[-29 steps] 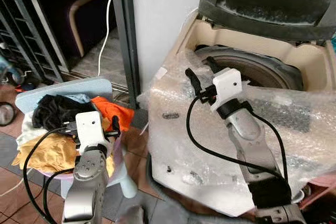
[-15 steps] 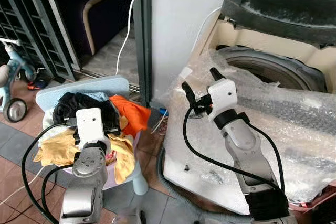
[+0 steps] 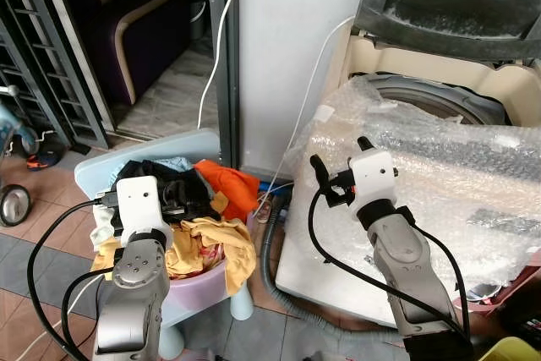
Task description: Clothes washing
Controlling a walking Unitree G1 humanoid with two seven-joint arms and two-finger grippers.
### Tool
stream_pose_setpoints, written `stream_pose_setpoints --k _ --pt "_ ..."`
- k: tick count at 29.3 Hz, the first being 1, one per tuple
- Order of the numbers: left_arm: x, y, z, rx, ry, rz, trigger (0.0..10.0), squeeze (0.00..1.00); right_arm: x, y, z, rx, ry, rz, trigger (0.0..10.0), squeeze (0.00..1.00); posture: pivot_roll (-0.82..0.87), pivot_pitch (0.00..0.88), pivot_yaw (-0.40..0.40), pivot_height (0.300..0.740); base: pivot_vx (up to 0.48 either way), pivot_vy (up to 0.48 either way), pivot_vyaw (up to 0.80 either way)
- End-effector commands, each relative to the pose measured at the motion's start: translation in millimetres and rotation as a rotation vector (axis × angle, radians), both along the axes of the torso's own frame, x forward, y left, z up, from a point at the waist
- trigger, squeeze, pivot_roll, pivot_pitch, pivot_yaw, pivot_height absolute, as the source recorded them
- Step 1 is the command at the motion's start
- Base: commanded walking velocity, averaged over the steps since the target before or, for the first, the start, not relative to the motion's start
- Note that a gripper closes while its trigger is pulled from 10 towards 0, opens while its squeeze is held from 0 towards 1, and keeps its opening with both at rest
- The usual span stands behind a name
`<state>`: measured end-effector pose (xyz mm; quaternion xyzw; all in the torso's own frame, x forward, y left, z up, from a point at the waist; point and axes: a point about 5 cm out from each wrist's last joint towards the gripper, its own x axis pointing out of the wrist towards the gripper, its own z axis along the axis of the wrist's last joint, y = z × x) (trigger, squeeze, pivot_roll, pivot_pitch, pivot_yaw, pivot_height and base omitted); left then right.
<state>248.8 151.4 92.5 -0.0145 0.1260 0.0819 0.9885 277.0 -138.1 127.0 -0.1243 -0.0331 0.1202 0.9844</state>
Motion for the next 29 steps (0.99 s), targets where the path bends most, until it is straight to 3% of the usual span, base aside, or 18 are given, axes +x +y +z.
stream_pose_setpoints --k 1,12,15,23,29 --pt "1.4 0.6 4 0.009 -0.028 0.003 10.0 0.0 1.5 4.9 2 0.022 0.013 0.017 10.0 0.0 0.0 0.0 -0.015 0.74 0.0 0.0 0.0" --pt "2.0 2.3 6 -0.001 -0.044 0.0 10.0 0.0 5.8 7.9 0 0.042 0.028 0.035 10.0 0.0 0.0 0.0 -0.019 0.74 0.0 0.0 0.64" --pt "2.2 1.4 8 -0.04 -0.065 -0.016 10.0 0.0 6.8 7.8 -1 0.041 0.038 0.048 10.0 0.0 0.01 0.0 -0.019 0.74 0.0 0.0 0.8" --pt "0.2 4.3 4 -0.04 -0.034 -0.011 10.0 0.0 6.1 6.9 -7 0.061 0.064 0.03 10.0 0.0 0.0 0.0 -0.016 0.74 0.0 0.0 0.8" --pt "-1.7 3.6 4 -0.057 -0.041 -0.036 10.0 0.0 8.1 5.9 -12 0.034 0.095 0.005 10.0 0.0 0.0 0.0 -0.019 0.74 0.106 0.0 0.0"
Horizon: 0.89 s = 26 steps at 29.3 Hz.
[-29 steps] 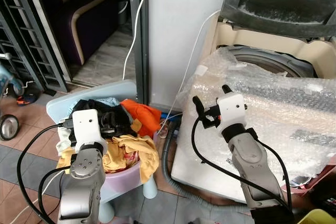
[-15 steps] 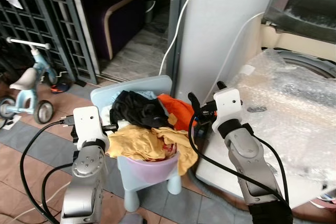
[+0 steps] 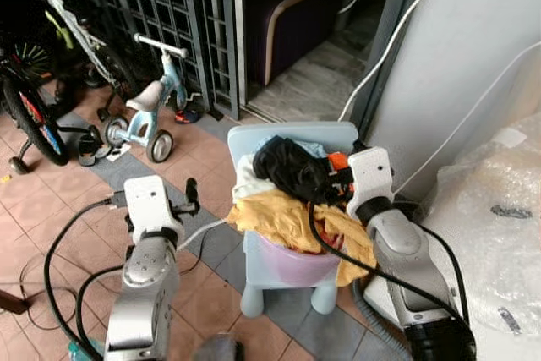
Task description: Clothes washing
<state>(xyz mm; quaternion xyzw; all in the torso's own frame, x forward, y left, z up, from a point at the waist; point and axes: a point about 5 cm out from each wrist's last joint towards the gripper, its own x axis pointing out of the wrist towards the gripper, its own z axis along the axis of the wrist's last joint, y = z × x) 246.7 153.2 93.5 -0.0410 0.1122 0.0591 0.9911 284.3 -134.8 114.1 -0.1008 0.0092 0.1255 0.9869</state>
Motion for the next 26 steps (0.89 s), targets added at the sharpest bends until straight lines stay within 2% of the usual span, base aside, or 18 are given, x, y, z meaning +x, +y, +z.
stream_pose_setpoints --k 1,2,6,14,16,17,20,24,26 --pt "0.2 1.7 3 -0.002 -0.006 0.004 10.0 0.0 1.3 2.9 1 -0.011 0.002 0.001 10.0 0.0 0.0 0.0 -0.019 0.74 0.341 0.0 0.0" --pt "0.9 1.8 2 -0.003 -0.001 0.005 10.0 0.0 4.4 2.7 3 -0.058 -0.022 -0.023 10.0 0.0 0.0 0.0 -0.023 0.74 0.356 0.0 0.0" --pt "1.8 1.8 2 -0.005 -0.001 0.004 10.0 0.0 7.2 4.6 2 -0.032 -0.012 -0.004 10.0 0.0 0.0 0.006 -0.023 0.74 0.368 0.0 0.0" --pt "1.3 0.6 2 -0.012 -0.001 0.0 10.0 0.0 10.1 9.6 1 -0.07 -0.016 -0.023 10.0 0.0 0.0 0.011 -0.024 0.74 0.405 0.0 0.0" --pt "1.3 -0.1 3 -0.014 -0.005 -0.004 10.0 0.0 6.6 17.9 -3 -0.075 0.008 0.045 10.0 0.0 0.0 0.01 -0.025 0.74 0.424 0.0 0.0" --pt "1.3 -0.1 2 -0.014 -0.002 -0.004 10.0 0.0 2.8 23.8 -4 -0.094 0.01 0.118 10.0 0.0 0.0 0.009 -0.025 0.74 0.435 0.0 0.0" --pt "1.5 0.0 2 -0.014 0.003 -0.001 10.0 0.0 0.5 27.5 -5 -0.112 0.016 0.156 10.0 0.0 0.0 0.009 -0.024 0.74 0.412 0.0 0.0" --pt "2.3 0.1 1 -0.018 0.015 0.022 10.0 0.0 2.8 22.5 -17 -0.162 0.088 0.14 10.0 0.0 0.0 0.011 -0.025 0.74 0.0 0.0 0.0" --pt "4.1 1.0 -2 -0.016 0.046 0.039 10.0 0.0 1.8 20.5 -34 -0.203 0.206 0.175 10.0 0.0 0.01 0.023 -0.017 0.74 0.0 0.0 0.0"
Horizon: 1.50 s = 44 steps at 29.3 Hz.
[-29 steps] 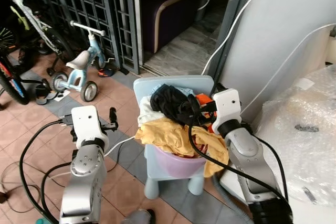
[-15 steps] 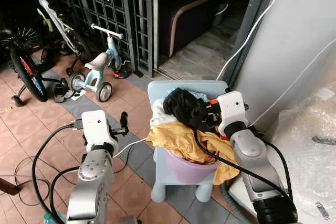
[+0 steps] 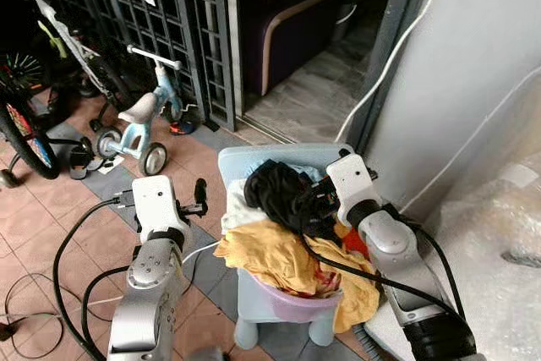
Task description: Clothes washing
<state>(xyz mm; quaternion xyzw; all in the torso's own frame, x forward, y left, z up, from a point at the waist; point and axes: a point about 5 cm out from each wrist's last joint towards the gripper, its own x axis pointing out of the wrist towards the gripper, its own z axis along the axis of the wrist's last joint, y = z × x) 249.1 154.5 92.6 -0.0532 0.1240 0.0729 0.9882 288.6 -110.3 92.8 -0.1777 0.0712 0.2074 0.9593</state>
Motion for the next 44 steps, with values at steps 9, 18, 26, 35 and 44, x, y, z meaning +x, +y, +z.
stream_pose_setpoints --k 9,18,26,35,44 --pt "2.3 -4.1 0 -0.001 0.015 -0.01 10.0 0.0 -3.4 -13.6 -49 -0.235 0.304 0.059 10.0 0.0 0.03 0.009 -0.003 0.74 0.0 0.0 0.0" --pt "1.3 -12.2 6 -0.049 0.002 -0.048 10.0 0.0 20.3 -6.0 -49 -0.242 0.326 0.061 10.0 0.0 0.08 0.021 -0.047 0.74 0.0 0.0 0.0" --pt "-33.8 -3.6 3 0.057 0.05 -0.086 10.0 0.0 22.0 -1.9 -61 -0.241 0.369 0.062 10.0 0.0 0.12 0.099 -0.064 0.74 0.0 0.0 0.0" --pt "-49.7 -2.2 -7 0.118 0.161 -0.142 10.0 0.0 36.3 21.0 -55 -0.197 0.352 0.009 0.0 0.0 0.14 0.17 -0.052 0.74 0.0 0.0 0.0" --pt "-54.8 -4.1 -8 0.123 0.191 -0.146 10.0 0.0 30.4 32.8 -64 -0.182 0.38 -0.005 0.0 0.0 0.14 0.179 -0.062 0.74 0.0 0.0 0.0"
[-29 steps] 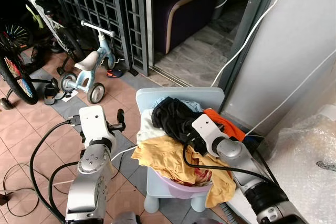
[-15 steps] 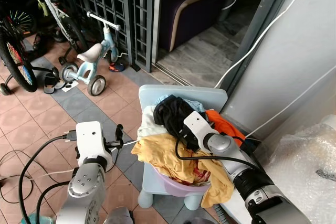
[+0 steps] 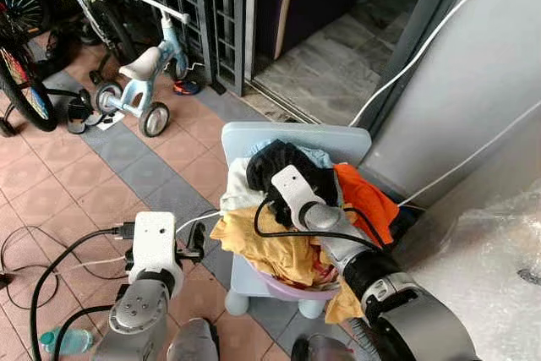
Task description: Clothes washing
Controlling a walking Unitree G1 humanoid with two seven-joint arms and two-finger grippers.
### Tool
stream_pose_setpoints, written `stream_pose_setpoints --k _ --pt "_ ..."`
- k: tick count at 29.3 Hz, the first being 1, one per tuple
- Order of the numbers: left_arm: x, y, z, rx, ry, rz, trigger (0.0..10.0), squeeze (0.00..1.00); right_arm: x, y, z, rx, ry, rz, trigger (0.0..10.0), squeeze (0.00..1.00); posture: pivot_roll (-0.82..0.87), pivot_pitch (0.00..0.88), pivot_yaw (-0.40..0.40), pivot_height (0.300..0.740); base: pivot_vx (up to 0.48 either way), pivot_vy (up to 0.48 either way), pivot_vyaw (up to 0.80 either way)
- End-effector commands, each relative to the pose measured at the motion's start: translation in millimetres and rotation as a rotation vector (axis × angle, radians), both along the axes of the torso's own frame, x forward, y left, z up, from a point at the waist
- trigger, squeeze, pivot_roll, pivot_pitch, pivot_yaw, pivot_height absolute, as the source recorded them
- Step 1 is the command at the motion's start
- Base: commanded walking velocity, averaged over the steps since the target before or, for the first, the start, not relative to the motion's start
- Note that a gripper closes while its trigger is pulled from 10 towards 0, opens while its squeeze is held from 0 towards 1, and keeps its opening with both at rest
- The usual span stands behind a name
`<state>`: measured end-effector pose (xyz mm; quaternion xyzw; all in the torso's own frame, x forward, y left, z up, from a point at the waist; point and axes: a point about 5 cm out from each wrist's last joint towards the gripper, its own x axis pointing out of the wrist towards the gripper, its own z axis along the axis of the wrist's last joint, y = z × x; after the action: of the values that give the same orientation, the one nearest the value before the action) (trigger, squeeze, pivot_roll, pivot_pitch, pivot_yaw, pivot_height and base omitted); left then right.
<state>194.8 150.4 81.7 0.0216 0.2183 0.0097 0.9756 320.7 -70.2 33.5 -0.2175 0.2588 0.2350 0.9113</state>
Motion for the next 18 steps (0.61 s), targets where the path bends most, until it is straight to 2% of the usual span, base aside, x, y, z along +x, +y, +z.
stream_pose_setpoints --k 1,4,7,9,10,18 --pt "0.0 -0.4 3 0.005 -0.002 0.007 10.0 0.0 -3.3 -12.0 -8 -0.028 0.026 -0.022 0.0 0.0 0.13 0.179 -0.068 0.74 0.0 0.0 0.0" --pt "0.8 -0.8 2 0.006 -0.002 0.009 10.0 0.0 -3.1 -20.3 -11 -0.055 0.027 -0.038 0.2 0.0 0.13 0.176 -0.072 0.74 0.0 0.0 0.0" --pt "3.4 -0.9 3 0.009 -0.005 0.018 10.0 0.0 3.7 -32.6 -6 -0.114 -0.021 -0.064 0.6 0.0 0.13 0.172 -0.075 0.74 0.0 0.0 0.0" --pt "4.0 -1.3 3 0.009 -0.005 0.019 10.0 0.0 5.2 -36.1 -5 -0.13 -0.031 -0.068 0.4 0.0 0.13 0.169 -0.078 0.74 0.0 0.0 0.0" --pt "4.6 -1.6 3 0.009 -0.006 0.02 10.0 0.0 5.7 -38.7 -5 -0.133 -0.028 -0.075 0.0 0.0 0.13 0.166 -0.08 0.74 0.0 0.0 0.0" --pt "9.1 -1.5 2 0.01 -0.013 0.022 10.0 0.0 6.3 -37.9 -5 -0.11 -0.02 -0.083 0.0 0.0 0.12 0.155 -0.08 0.74 0.0 0.0 0.0"
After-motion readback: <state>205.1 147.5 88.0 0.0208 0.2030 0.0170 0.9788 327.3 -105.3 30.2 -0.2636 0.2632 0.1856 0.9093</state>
